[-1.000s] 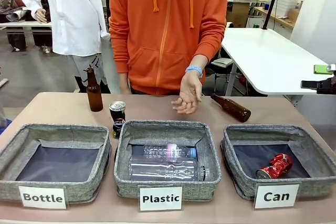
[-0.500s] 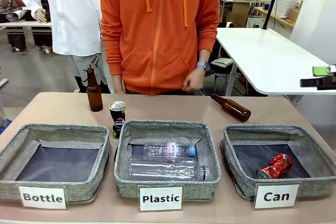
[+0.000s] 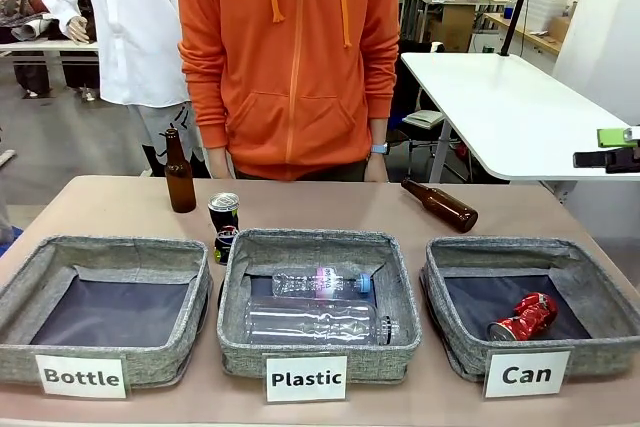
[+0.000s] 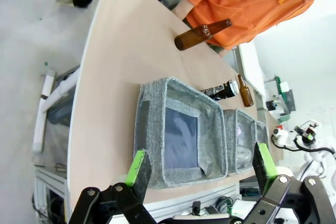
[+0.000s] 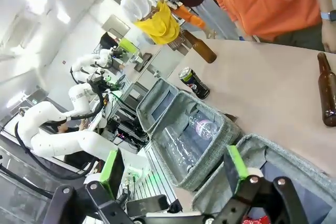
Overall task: Sort the can waste into the basket.
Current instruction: Pick up the can waste from the table and place it in the right Fabric basket.
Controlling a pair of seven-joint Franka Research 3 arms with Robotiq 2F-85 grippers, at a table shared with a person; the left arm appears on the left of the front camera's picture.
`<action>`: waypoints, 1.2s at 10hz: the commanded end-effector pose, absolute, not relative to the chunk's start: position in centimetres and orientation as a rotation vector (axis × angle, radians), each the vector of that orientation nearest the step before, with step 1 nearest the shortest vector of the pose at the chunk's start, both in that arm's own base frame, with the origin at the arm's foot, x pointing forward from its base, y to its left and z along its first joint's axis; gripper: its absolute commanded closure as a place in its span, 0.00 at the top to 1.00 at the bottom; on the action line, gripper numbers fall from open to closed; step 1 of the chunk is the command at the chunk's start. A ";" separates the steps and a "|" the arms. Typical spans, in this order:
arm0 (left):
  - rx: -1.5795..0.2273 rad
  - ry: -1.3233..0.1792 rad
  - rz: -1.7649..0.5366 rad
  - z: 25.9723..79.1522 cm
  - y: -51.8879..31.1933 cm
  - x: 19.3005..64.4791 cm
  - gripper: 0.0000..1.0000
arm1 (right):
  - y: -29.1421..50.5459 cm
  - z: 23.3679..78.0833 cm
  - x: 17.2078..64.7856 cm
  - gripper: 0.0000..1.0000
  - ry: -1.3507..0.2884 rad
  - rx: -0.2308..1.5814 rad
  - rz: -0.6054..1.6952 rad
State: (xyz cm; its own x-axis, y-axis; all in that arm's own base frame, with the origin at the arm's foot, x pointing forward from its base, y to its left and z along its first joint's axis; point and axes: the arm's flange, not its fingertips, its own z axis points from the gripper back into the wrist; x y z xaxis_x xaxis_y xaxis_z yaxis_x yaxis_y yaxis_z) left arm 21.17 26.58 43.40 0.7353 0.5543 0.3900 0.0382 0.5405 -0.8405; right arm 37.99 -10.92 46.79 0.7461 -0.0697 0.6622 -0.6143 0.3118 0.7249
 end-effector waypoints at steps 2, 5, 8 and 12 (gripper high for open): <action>-0.778 -0.719 0.045 46.0 17.3 26.3 1.00 | -10.9 46.6 37.6 1.00 -0.678 1.218 0.416; -0.502 -0.845 -0.232 45.3 6.6 34.4 1.00 | -10.9 46.6 37.6 1.00 -0.678 1.218 0.416; -0.503 -0.946 -0.293 42.1 1.4 34.9 1.00 | -10.9 46.6 37.6 1.00 -0.678 1.218 0.416; -0.440 -0.860 -0.331 46.3 1.9 39.2 1.00 | -10.9 46.6 37.6 1.00 -0.678 1.218 0.416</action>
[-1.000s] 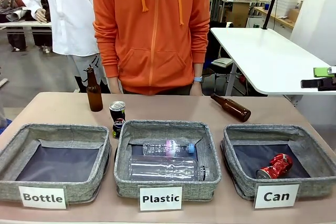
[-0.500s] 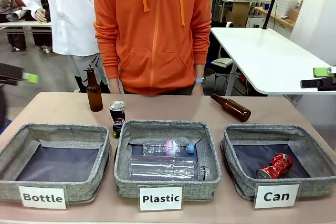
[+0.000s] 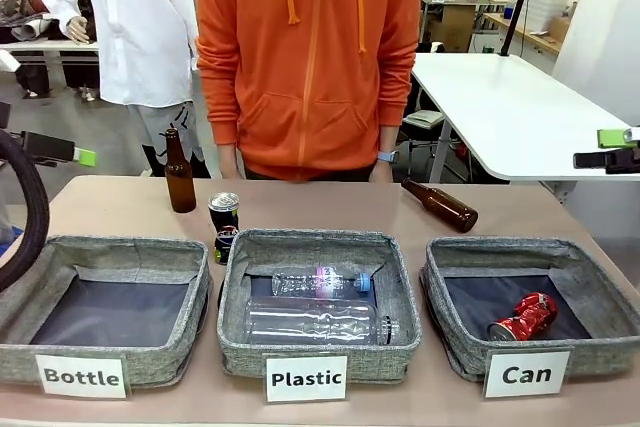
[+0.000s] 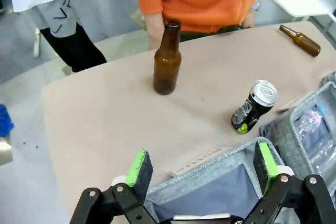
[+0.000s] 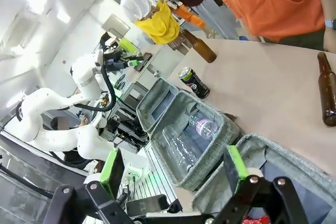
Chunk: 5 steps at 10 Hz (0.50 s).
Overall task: Sort the can waste into the basket.
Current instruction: Pick up the can waste from the table and place it in the right Fabric basket.
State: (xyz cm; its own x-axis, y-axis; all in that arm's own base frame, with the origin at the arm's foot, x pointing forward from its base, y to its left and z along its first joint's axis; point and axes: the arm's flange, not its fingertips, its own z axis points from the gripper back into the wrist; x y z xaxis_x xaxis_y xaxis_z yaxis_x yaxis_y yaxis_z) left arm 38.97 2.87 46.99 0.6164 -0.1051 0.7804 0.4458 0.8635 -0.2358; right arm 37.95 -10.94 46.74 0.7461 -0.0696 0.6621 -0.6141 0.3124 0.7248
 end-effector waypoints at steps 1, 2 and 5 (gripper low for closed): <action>-0.499 -0.832 -0.431 45.5 1.1 40.0 1.00 | -10.9 46.6 37.6 1.00 -0.678 1.218 0.416; -0.582 -0.771 -0.508 44.6 0.3 41.4 1.00 | -10.9 46.6 37.6 1.00 -0.678 1.218 0.416; -0.796 -0.688 -0.771 42.7 -2.2 43.1 1.00 | -10.9 46.6 37.6 1.00 -0.678 1.218 0.416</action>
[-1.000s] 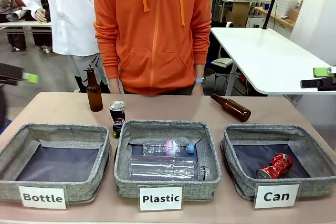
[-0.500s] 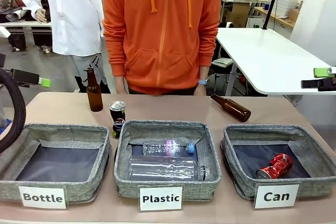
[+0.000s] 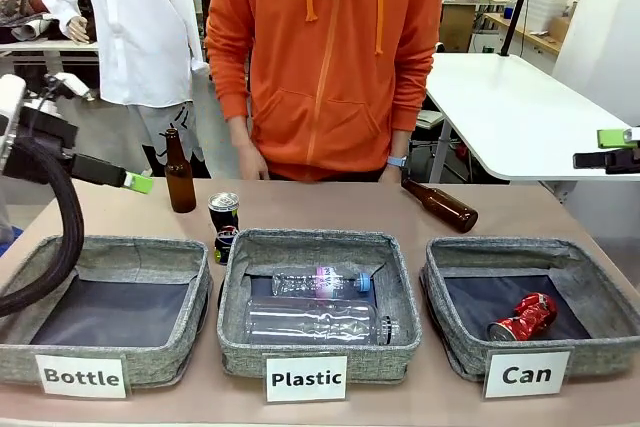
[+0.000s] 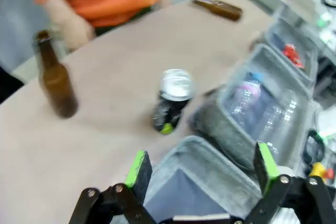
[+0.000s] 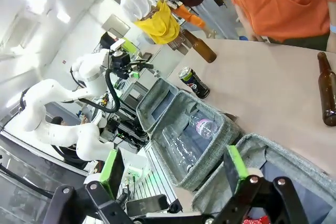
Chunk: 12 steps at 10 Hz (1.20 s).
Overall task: Sort the can waste into the basket.
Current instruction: Pick up the can waste from the table and place it in the right Fabric basket.
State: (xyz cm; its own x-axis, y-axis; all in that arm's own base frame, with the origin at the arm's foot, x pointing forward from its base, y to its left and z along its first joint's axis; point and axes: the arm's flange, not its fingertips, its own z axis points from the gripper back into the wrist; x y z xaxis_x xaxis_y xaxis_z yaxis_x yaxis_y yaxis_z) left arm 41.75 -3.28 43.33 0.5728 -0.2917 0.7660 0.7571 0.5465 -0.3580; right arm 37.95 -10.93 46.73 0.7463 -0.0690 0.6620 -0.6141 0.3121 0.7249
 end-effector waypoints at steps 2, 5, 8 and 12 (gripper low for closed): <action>-0.767 -0.661 -0.822 40.6 -4.5 44.0 1.00 | -10.9 46.6 37.6 1.00 -0.678 1.218 0.416; -0.835 -0.751 -0.718 46.7 7.2 40.0 1.00 | -10.9 46.6 37.6 1.00 -0.678 1.218 0.416; -0.824 -0.908 -0.618 49.7 17.3 32.6 1.00 | -10.9 46.6 37.6 1.00 -0.678 1.218 0.416; -0.814 -1.105 -0.585 47.4 24.3 23.9 1.00 | -10.9 46.6 37.6 1.00 -0.678 1.218 0.416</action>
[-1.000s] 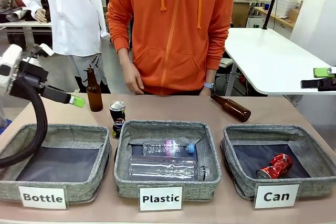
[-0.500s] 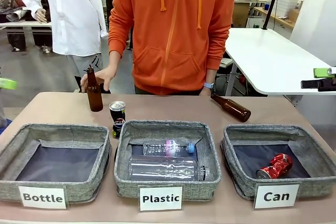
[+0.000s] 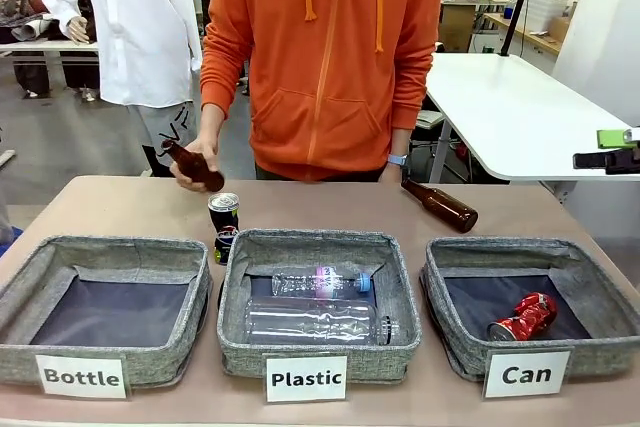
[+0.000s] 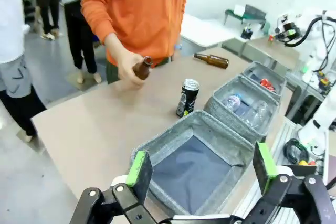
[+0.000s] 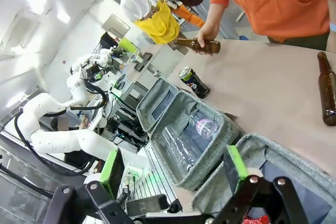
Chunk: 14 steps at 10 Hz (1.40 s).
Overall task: Sort the can waste into the basket.
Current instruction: Pick up the can waste from the table and place it in the right Fabric basket.
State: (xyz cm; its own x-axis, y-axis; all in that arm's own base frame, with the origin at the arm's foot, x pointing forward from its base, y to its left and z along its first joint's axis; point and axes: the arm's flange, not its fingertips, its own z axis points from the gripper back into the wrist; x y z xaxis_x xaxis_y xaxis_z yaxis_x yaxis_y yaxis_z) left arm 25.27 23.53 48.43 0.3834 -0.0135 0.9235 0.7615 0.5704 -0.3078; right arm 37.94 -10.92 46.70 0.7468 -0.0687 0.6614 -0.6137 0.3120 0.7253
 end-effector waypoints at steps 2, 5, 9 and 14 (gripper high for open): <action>-0.790 -1.070 -0.550 46.9 24.7 23.7 1.00 | -10.9 46.6 37.6 1.00 -0.678 1.218 0.416; -0.839 -0.971 -0.618 47.6 22.9 28.5 1.00 | -10.9 46.6 37.6 1.00 -0.678 1.218 0.416; -0.782 -0.780 -0.734 47.4 14.6 37.0 1.00 | -10.9 46.6 37.6 1.00 -0.678 1.218 0.416; -0.865 -1.071 -0.496 49.3 27.7 25.6 1.00 | -10.9 46.6 37.6 1.00 -0.678 1.218 0.416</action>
State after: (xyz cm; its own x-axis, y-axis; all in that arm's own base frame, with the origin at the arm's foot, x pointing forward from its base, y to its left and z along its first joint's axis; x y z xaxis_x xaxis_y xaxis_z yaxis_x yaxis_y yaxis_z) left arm 27.46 25.56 49.98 0.4425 -0.0289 0.8963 0.7470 0.5648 -0.3507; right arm 37.92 -10.93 46.68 0.7469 -0.0690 0.6613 -0.6135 0.3120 0.7254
